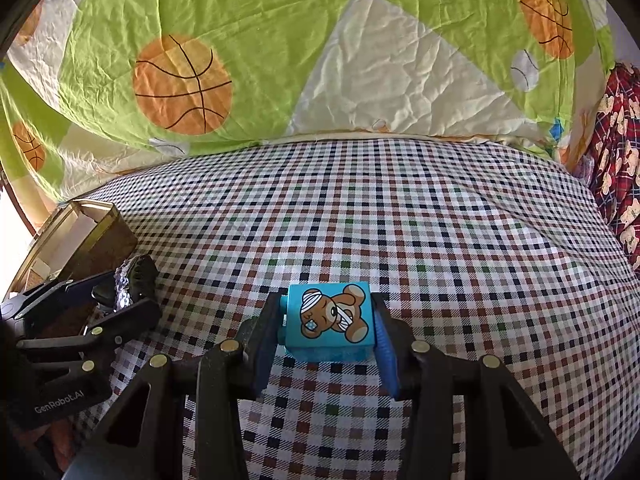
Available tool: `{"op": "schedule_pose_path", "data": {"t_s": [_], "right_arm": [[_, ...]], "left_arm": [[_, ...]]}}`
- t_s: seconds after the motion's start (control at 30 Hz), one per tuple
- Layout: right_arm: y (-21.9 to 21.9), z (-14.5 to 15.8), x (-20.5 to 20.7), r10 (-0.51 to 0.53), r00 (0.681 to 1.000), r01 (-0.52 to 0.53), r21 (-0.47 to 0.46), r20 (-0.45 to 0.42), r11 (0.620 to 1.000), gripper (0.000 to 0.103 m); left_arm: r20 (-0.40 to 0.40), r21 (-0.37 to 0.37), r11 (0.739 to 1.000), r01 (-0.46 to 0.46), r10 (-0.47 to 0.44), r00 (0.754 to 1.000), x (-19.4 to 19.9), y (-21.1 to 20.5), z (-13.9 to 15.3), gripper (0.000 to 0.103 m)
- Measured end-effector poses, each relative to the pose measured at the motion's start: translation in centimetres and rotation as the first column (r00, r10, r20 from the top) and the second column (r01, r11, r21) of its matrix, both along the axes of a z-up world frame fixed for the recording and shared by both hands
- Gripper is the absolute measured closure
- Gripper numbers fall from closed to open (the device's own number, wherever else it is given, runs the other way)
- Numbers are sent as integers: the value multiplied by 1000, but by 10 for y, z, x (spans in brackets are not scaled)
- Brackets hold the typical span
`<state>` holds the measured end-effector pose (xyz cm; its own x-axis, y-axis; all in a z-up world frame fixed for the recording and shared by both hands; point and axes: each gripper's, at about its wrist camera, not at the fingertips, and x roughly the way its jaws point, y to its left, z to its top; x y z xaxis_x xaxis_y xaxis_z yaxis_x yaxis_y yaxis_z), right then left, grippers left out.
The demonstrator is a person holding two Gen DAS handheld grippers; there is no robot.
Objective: Organize rigid objects
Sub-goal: 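Lift and carry the geode and blue bear block over the gold tin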
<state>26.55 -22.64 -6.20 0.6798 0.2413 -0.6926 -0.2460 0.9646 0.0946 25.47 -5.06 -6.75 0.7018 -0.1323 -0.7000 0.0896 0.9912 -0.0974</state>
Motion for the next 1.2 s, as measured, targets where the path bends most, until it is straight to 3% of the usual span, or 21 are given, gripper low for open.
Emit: {"op": "schedule_pose_path", "data": {"t_s": [0.53,0.83,1.2], "right_arm": [[2,24,-35,14,977,-19,20,212,1000,58],[4,34,-57,11,951,-18,19,309,1000,58],[4,37,-74,19,931,-31,28,364,999,58]], "left_arm": [[179,68,997,-48,35,983,-31,-3,21,39],[307,99,990,-97,62,950,-56,-4,31,39],[369,87,989,-121,81,926,-74,-1,37,39]]}}
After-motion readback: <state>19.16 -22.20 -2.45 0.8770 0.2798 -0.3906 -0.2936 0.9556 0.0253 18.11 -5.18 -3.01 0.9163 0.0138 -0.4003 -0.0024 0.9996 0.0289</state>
